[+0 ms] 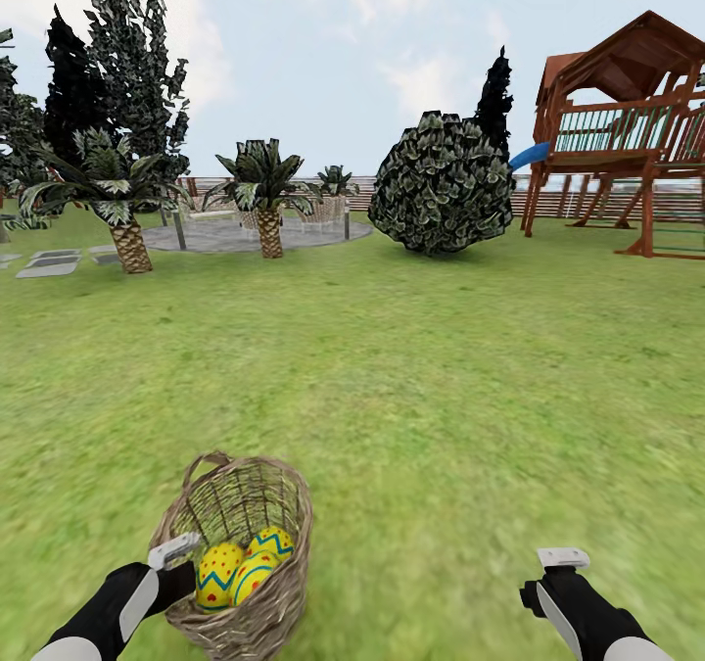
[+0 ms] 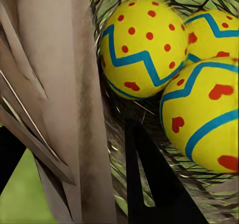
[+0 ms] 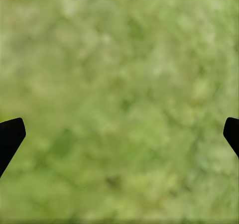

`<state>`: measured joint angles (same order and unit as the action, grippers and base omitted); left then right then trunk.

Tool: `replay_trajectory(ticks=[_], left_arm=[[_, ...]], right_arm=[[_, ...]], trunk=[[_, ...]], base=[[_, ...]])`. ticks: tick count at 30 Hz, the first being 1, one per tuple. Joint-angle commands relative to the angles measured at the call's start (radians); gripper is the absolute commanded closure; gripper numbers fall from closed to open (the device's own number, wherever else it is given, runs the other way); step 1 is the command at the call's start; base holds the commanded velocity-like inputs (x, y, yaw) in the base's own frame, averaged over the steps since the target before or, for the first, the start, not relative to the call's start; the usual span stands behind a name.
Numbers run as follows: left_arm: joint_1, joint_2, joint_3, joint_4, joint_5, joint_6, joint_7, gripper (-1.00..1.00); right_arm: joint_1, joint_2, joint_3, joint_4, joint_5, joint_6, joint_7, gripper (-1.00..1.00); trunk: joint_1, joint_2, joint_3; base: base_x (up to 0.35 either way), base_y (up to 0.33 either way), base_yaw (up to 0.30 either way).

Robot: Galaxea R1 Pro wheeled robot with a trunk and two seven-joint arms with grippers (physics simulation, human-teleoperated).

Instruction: Take the three Easter eggs out of the wicker basket on the lawn in the garden, then place them on the lawn next to a single tree (choose any tree) so that all three eggs are next to the same tree and none are left in the basket.

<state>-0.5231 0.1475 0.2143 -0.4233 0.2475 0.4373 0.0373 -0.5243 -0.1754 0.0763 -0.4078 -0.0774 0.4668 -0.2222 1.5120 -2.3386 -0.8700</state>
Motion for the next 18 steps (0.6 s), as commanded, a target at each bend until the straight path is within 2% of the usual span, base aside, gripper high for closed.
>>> replay_trajectory(ticks=[1, 18], left_arm=[[0.0, 0.0, 0.002, -0.002, 0.009, 0.006, 0.004, 1.0], [0.0, 0.0, 0.0, -0.002, 0.009, 0.008, 0.003, 1.0]], right_arm=[[0.0, -0.001, 0.008, -0.002, -0.008, 0.006, -0.006, -1.0], [0.0, -0.001, 0.007, -0.002, -0.007, 0.006, -0.006, -1.0]], trunk=[[0.0, 0.0, -0.001], [0.0, 0.0, -0.001]], base=[[0.0, 0.0, 0.0], [0.0, 0.0, 0.0]])
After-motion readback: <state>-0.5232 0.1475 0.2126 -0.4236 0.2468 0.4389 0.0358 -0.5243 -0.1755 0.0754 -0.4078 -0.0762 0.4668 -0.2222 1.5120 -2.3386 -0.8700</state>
